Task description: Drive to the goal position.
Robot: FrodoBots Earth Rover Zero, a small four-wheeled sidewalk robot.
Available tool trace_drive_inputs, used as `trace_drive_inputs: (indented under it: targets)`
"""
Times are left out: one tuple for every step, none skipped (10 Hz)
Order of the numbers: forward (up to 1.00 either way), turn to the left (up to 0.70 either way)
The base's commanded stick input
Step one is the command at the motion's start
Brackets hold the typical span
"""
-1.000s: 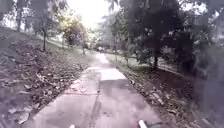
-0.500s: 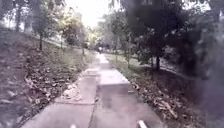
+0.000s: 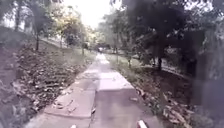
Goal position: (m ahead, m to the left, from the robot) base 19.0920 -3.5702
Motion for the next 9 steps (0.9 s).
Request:
trace_drive_inputs:
  targets:
    - [0.70, 0.00]
    - [0.70, 0.00]
    - [0.70, 0.00]
    - [0.70, -0.14]
    - [0.70, -0.32]
    - [0.70, -0.24]
    - [0.70, 0.00]
    - [0.70, 0.00]
    - [0.70, 0.00]
